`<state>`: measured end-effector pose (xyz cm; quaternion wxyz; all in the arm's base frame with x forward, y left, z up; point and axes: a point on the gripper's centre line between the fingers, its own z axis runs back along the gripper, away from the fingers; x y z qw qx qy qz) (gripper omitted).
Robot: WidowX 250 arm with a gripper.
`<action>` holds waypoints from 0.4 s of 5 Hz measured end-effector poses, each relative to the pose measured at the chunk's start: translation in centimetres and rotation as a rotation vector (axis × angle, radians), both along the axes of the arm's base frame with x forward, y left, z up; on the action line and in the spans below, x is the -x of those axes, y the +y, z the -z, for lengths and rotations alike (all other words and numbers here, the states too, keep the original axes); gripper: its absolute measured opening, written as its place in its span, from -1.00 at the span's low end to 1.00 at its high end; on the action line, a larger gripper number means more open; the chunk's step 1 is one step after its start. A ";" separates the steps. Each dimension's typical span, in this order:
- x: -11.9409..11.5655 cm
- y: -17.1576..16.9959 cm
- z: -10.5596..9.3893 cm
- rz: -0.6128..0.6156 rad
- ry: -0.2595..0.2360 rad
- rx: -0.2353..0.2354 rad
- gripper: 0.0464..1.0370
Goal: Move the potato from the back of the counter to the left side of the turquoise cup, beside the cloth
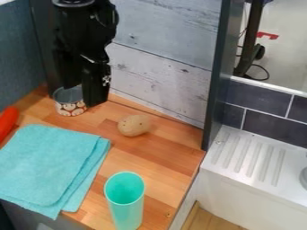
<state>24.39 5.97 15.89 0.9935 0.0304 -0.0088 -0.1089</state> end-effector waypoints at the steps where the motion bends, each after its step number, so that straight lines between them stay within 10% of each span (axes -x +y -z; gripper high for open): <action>1: 0.0 0.0 0.7 0.002 0.029 0.006 0.94; 2: -3.1 0.7 2.4 0.019 0.061 0.007 0.94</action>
